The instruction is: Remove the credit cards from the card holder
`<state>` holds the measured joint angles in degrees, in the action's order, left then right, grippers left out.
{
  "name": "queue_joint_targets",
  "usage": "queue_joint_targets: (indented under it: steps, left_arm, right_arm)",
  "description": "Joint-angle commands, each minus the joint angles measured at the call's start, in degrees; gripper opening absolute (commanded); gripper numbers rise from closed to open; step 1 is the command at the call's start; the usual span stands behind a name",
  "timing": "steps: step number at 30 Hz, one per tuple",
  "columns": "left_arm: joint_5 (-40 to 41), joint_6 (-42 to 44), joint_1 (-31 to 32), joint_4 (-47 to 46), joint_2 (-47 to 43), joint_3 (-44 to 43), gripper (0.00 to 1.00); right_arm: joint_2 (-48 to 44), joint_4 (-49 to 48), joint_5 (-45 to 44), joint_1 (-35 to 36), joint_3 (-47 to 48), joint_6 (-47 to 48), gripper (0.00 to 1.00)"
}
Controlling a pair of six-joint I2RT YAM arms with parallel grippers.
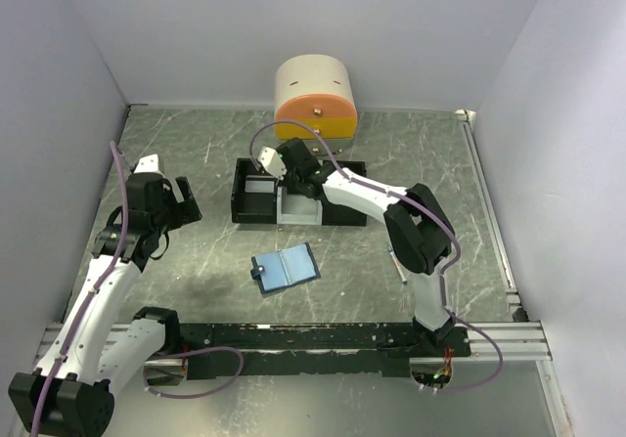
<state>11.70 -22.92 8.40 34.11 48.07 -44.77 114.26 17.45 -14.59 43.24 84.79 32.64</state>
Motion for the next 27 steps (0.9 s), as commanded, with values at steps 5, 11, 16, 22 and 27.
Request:
queue_joint_targets:
  steps: [5, 11, 16, 22, 27]
  left_arm:
    - [-0.5, 0.4, -0.3, -0.4, 0.0, 0.3, 0.98]
    - [-0.2, 0.3, -0.3, -0.4, -0.2, 0.4, 0.97]
    - [-0.3, 0.3, -0.3, -0.4, 0.1, 0.4, 0.97]
    - [-0.5, 0.3, -0.3, -0.5, 0.2, 0.3, 0.97]
    - [-0.7, 0.5, -0.3, -0.6, 0.3, 0.5, 0.97]
  right_arm:
    - [5.5, -1.1, 0.2, -0.8, 3.2, 4.4, 0.0]
    - [6.9, -0.2, 1.3, -2.0, 5.7, 5.9, 0.0]
    - [5.7, -4.9, 2.5, -2.0, 2.0, 10.5, 0.0]
    - [7.2, -7.8, 1.1, -2.2, 1.2, 14.3, 0.01]
    - [7.6, -7.8, 0.4, -2.3, 1.2, 15.5, 0.06]
